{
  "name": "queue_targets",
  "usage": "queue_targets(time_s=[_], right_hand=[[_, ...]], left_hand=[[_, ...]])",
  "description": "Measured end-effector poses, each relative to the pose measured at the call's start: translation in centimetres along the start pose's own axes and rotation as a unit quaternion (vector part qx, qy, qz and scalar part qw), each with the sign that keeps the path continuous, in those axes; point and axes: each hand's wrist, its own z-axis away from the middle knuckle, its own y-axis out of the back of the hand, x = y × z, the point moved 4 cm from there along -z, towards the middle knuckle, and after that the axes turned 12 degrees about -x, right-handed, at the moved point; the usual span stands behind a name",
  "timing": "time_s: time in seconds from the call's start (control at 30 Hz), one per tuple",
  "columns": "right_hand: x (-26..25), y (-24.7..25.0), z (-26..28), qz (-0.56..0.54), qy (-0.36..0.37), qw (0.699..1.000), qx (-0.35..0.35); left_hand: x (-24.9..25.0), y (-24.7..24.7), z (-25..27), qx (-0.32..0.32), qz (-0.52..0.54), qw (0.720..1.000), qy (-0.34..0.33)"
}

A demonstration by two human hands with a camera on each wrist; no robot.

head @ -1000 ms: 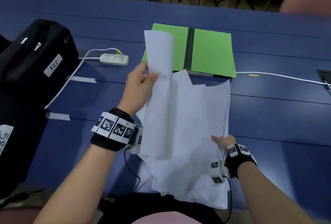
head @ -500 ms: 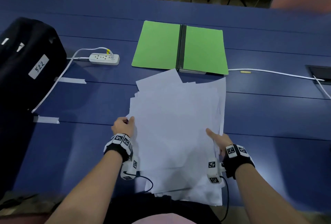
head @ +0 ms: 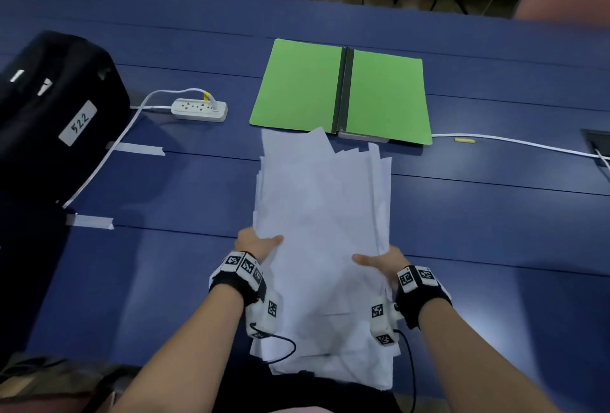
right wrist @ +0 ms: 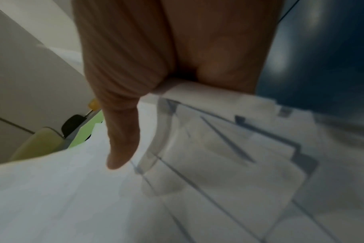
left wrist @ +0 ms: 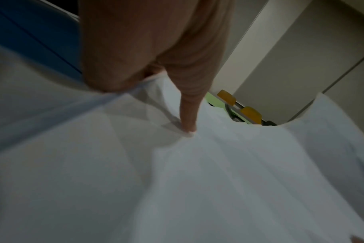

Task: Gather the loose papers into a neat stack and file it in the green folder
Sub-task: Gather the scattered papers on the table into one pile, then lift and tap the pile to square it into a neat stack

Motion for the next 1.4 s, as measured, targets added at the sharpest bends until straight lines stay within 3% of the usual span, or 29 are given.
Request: queue_targets(time_s=[0.17, 0.23, 0.33, 0.47, 0.6, 0.73, 0.83, 0.9, 1.0, 1.07, 1.13, 1.3, 1.4], right_hand=[[0.8, 0.7, 1.0, -0.049, -0.005, 0.997, -0.056], [1.5, 1.2, 1.3, -0.120, 0.014, 0.988, -0.099], [1.7, 0.9, 1.2, -0.135, 0.028, 0.986, -0.094], [0.5, -0.8, 1.1, -0.019, 0.031, 0.999, -0.033], [-2.4, 0.3, 2.7, 0.074, 0.069, 0.995, 0.015], [-7.7, 1.9, 6.3, 0.024, 0.181, 0.979, 0.092], [-12.5, 2.6, 10.3, -0.090, 0.320, 0.938, 0.099], [-14.8, 3.1, 12.6, -0.128, 0.365, 0.916, 0.107], [-15.7, 3.4, 13.4, -0.095, 0.365, 0.917, 0.131], [-14.4, 2.8, 11.9, -0.087, 0.298, 0.941, 0.136], [-13.0, 1.5, 10.0, -0.105, 0.276, 0.944, 0.145], [-12.6, -0.3, 7.9, -0.201, 0.282, 0.905, 0.247], [-14.0, 0.0, 8.9, -0.240, 0.309, 0.892, 0.227]], left_hand=[[-0.9, 1.5, -1.2, -0.130, 0.056, 0.989, 0.051], [-1.5, 2.0, -0.6, -0.185, 0.137, 0.972, 0.051], [-1.5, 1.6, 0.8, -0.259, 0.215, 0.940, 0.048], [-0.1, 0.8, 0.4, -0.163, 0.119, 0.979, -0.008], [3.3, 1.2, 2.2, -0.141, 0.132, 0.976, -0.103], [9.2, 2.3, 5.3, -0.103, 0.157, 0.955, -0.229], [14.5, 4.1, 8.6, -0.077, 0.160, 0.937, -0.301], [17.0, 5.2, 10.9, -0.085, 0.173, 0.924, -0.330], [17.8, 5.7, 12.4, -0.098, 0.184, 0.915, -0.346], [16.7, 4.8, 12.2, -0.113, 0.180, 0.923, -0.322], [15.2, 3.6, 10.7, -0.099, 0.171, 0.935, -0.293], [14.2, 1.4, 9.1, -0.041, 0.198, 0.933, -0.297], [15.2, 1.9, 9.9, -0.035, 0.187, 0.931, -0.311]])
